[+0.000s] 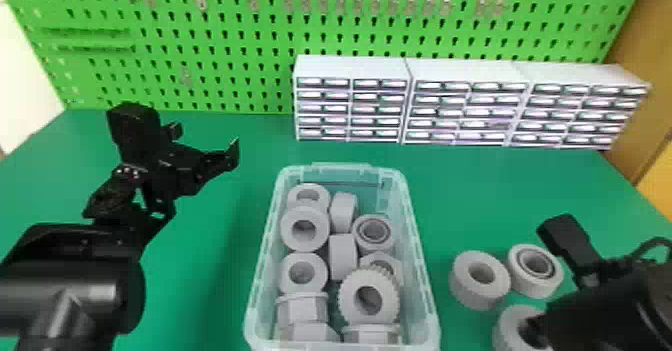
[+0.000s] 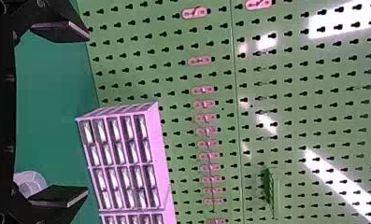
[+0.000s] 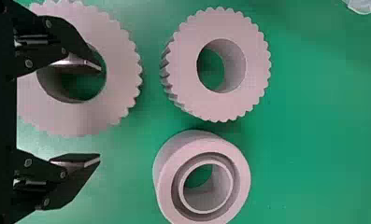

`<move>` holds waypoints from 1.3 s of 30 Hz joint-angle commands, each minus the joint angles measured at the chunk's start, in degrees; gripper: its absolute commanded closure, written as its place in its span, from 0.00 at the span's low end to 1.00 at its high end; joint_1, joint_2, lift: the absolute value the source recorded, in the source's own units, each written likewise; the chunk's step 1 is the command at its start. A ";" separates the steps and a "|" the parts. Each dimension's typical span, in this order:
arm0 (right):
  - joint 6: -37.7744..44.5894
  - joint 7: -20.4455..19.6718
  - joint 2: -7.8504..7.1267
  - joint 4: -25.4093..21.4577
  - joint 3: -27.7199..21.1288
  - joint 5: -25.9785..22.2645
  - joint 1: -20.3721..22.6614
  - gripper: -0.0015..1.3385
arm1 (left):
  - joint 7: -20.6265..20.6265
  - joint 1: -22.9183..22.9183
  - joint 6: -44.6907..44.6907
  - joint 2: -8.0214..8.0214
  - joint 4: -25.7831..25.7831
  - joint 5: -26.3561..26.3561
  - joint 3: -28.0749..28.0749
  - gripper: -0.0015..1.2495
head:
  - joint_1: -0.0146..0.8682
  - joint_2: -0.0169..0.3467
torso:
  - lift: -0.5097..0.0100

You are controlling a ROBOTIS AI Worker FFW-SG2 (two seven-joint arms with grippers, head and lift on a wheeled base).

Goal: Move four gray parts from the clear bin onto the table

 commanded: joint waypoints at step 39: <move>0.05 0.09 -1.05 -5.98 3.41 0.30 -6.78 0.40 | -0.09 -0.20 -0.09 -0.03 -0.03 0.10 0.35 0.10 | 0.78 0.14 | 0.89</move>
